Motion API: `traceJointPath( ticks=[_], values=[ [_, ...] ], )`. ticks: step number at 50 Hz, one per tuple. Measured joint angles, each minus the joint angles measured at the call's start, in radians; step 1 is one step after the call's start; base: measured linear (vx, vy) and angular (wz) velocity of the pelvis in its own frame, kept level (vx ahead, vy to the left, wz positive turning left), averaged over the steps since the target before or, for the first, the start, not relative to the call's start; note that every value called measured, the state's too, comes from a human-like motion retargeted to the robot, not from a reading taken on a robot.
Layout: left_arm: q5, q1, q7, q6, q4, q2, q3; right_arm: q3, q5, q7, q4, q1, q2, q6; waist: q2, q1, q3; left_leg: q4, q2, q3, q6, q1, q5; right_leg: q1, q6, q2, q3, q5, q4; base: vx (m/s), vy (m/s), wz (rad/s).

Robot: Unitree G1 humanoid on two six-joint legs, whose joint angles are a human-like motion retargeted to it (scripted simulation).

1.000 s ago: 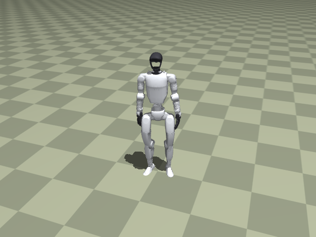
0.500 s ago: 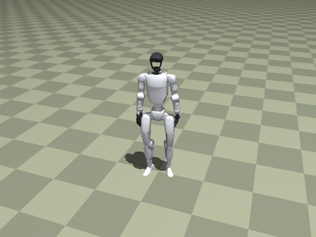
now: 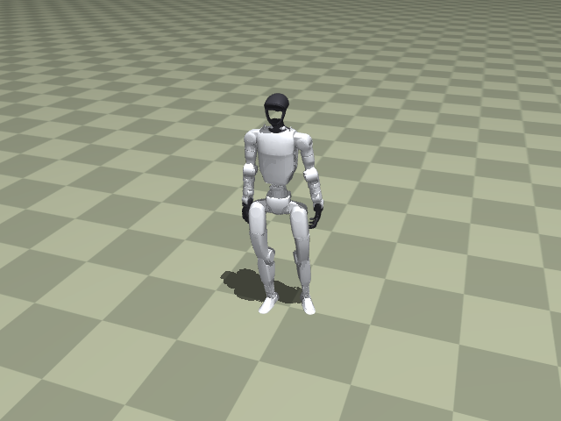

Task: Upper body actions

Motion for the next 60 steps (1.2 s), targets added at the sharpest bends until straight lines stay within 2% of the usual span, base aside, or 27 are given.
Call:
traceJointPath(
  ticks=[5, 7, 8, 9, 10, 13, 15, 20, 25, 30, 37, 47, 50, 52, 55, 58, 60],
  values=[
    [-0.013, 0.014, 0.027, -0.024, -0.047, -0.005, 0.021, -0.032, 0.023, 0.004, 0.0, -0.007, -0.023, -0.005, -0.031, -0.007, -0.003, 0.145, 0.024, 0.017, 0.015, -0.065, -0.003, 0.0, -0.013, -0.015, 0.006, 0.0, -0.005, -0.06, -0.21, 0.09],
    [-0.032, 0.008, 0.057, -0.035, -0.055, -0.012, 0.02, -0.056, 0.042, 0.001, 0.005, -0.012, -0.037, -0.004, -0.062, -0.019, -0.007, 0.301, 0.029, 0.011, 0.076, -0.144, -0.03, -0.005, -0.013, -0.056, -0.002, 0.004, -0.008, -0.11, -0.17, 0.38],
    [-0.042, 0.004, 0.073, -0.04, -0.058, -0.017, 0.019, -0.066, 0.053, -0.001, 0.007, -0.016, -0.045, -0.002, -0.075, -0.019, -0.004, 0.378, 0.019, 0.002, 0.124, -0.182, -0.051, -0.006, -0.014, -0.072, -0.003, 0.007, -0.008, -0.12, -0.09, 0.16],
    [-0.053, 0.001, 0.088, -0.045, -0.061, -0.023, 0.021, -0.073, 0.064, -0.003, 0.011, -0.02, -0.053, 0.0, -0.082, -0.012, 0.006, 0.432, 0.008, -0.012, 0.138, -0.215, -0.062, -0.003, -0.016, -0.08, 0.003, 0.011, -0.008, -0.12, -0.05, -0.14],
    [-0.065, -0.002, 0.103, -0.05, -0.065, -0.03, 0.023, -0.078, 0.075, -0.006, 0.015, -0.025, -0.062, 0.002, -0.086, -0.001, 0.019, 0.476, -0.006, -0.029, 0.135, -0.245, -0.066, 0.001, -0.018, -0.083, 0.012, 0.016, -0.008, -0.14, -0.04, -0.46],
    [-0.093, -0.002, 0.127, -0.07, -0.078, -0.05, 0.032, -0.087, 0.09, -0.017, 0.028, -0.044, -0.086, 0.012, -0.07, 0.04, 0.065, 0.45, -0.069, -0.118, 0.06, -0.338, -0.023, 0.017, -0.028, -0.061, 0.045, 0.026, -0.007, -0.14, -0.05, -0.6],
    [-0.103, 0.004, 0.126, -0.079, -0.087, -0.058, 0.033, -0.09, 0.095, -0.028, 0.031, -0.048, -0.097, 0.015, -0.058, 0.065, 0.102, 0.368, -0.084, -0.126, 0.048, -0.388, -0.011, 0.038, -0.035, -0.044, 0.059, 0.029, -0.006, -0.09, -0.05, -0.53],
    [-0.094, 0.019, 0.089, -0.073, -0.093, -0.067, 0.028, -0.083, 0.101, -0.033, 0.034, -0.053, -0.111, 0.017, -0.05, 0.164, 0.208, 0.152, -0.084, -0.099, 0.06, -0.508, -0.018, 0.11, -0.059, -0.023, 0.116, 0.036, -0.006, -0.06, -0.03, -0.65],
    [-0.083, 0.048, 0.082, -0.071, -0.067, -0.079, 0.042, -0.074, 0.1, -0.032, 0.036, -0.055, -0.094, 0.025, -0.074, 0.258, 0.271, 0.103, -0.068, -0.135, 0.078, -0.654, -0.005, 0.144, -0.07, -0.062, 0.193, 0.047, 0.0, -0.05, -0.01, -0.87],
    [-0.076, 0.077, 0.074, -0.056, -0.019, -0.084, 0.062, -0.057, 0.097, -0.007, 0.02, -0.058, -0.063, 0.02, -0.09, 0.315, 0.312, 0.093, -0.032, -0.104, 0.087, -0.688, -0.004, 0.16, -0.086, -0.089, 0.254, 0.047, 0.019, 0.0, 0.02, -0.7],
    [-0.046, 0.105, 0.073, -0.026, 0.009, -0.073, 0.071, -0.046, 0.078, 0.004, 0.013, -0.033, -0.042, 0.013, -0.07, 0.272, 0.247, 0.117, -0.032, -0.108, 0.083, -0.643, 0.005, 0.144, -0.082, -0.081, 0.242, 0.028, 0.023, 0.03, 0.01, 0.09],
    [-0.077, 0.063, 0.126, -0.018, -0.054, -0.053, 0.055, -0.111, 0.079, -0.019, 0.08, 0.009, -0.076, 0.051, -0.022, 0.185, 0.117, 0.258, -0.07, -0.152, 0.062, -0.397, 0.049, 0.101, -0.054, -0.068, 0.148, -0.004, 0.016, 0.06, 0.05, 0.53],
    [-0.085, 0.06, 0.144, -0.031, -0.078, -0.059, 0.048, -0.13, 0.08, -0.035, 0.09, 0.032, -0.084, 0.063, -0.029, 0.15, 0.066, 0.285, -0.082, -0.132, 0.078, -0.296, 0.075, 0.086, -0.041, -0.088, 0.123, -0.008, 0.006, 0.1, 0.07, 0.61],
    [-0.088, 0.044, 0.143, -0.037, -0.087, -0.057, 0.041, -0.143, 0.088, -0.039, 0.104, 0.022, -0.096, 0.067, -0.012, 0.107, 0.041, 0.339, -0.07, -0.138, 0.095, -0.263, 0.055, 0.069, -0.039, -0.081, 0.087, -0.018, 0.011, 0.11, 0.07, 0.75],
    [-0.08, 0.046, 0.144, -0.048, -0.106, -0.06, 0.022, -0.151, 0.102, -0.049, 0.101, 0.034, -0.098, 0.069, -0.002, 0.075, 0.011, 0.259, -0.087, -0.141, 0.104, -0.142, 0.078, 0.06, -0.033, -0.073, 0.069, -0.025, 0.01, 0.08, 0.09, 0.38],
    [-0.059, 0.026, 0.132, -0.051, -0.105, -0.057, 0.003, -0.172, 0.109, -0.04, 0.101, 0.017, -0.108, 0.065, 0.055, 0.038, -0.001, 0.151, -0.061, -0.088, 0.031, -0.05, -0.009, 0.054, -0.031, -0.022, 0.036, -0.035, 0.008, 0.08, 0.12, 0.39],
    [-0.039, 0.017, 0.122, -0.053, -0.101, -0.06, -0.006, -0.179, 0.112, -0.036, 0.102, 0.009, -0.114, 0.062, 0.084, 0.021, -0.015, 0.055, -0.073, -0.053, 0.07, -0.027, -0.021, 0.049, -0.026, 0.0, 0.026, -0.036, 0.001, 0.1, 0.13, 0.26]
  ],
)
